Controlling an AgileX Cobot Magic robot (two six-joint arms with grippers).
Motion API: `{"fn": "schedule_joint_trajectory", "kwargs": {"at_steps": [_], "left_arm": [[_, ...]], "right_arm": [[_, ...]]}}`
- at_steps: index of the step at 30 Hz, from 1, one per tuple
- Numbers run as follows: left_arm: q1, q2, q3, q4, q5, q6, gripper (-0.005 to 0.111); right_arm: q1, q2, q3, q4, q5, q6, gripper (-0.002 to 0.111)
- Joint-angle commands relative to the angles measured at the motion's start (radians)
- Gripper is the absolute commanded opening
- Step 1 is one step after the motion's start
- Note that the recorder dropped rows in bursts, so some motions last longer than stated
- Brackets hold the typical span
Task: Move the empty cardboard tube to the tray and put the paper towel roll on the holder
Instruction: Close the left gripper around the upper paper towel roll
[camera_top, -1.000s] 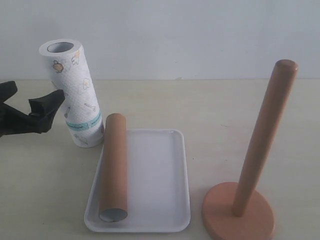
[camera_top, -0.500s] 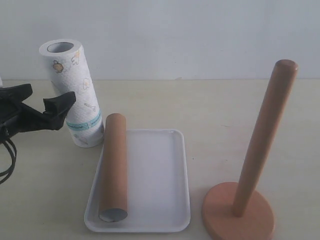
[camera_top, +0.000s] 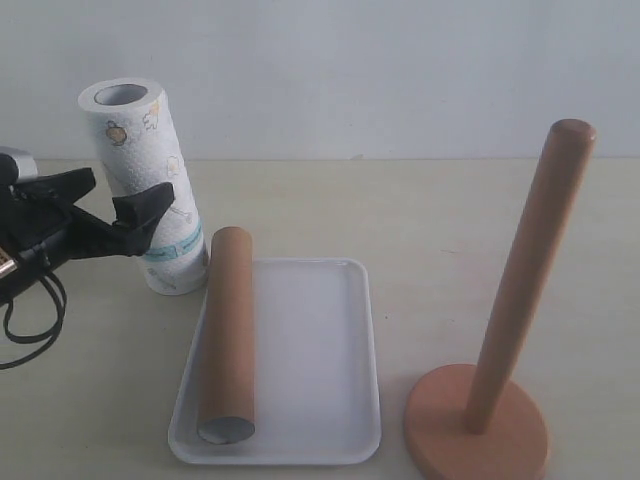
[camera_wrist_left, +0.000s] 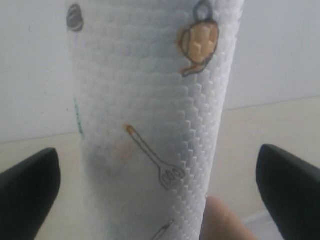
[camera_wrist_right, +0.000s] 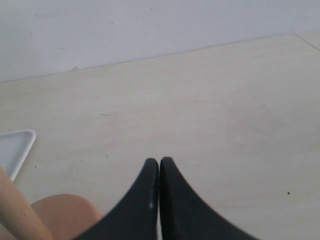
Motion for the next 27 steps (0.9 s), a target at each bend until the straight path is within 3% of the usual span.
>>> {"fn": "schedule_joint_trajectory", "kwargs": {"at_steps": [1, 27], "left_arm": [[-0.010, 0.045, -0.041, 0.034, -0.035, -0.014, 0.099], [-0.010, 0.187, -0.203, 0.036, -0.035, -0.017, 0.099]], "right_arm": [[-0.004, -0.005, -0.001, -0.007, -0.009, 0.002, 0.000], [-0.004, -0.005, -0.001, -0.007, -0.009, 0.002, 0.000]]}}
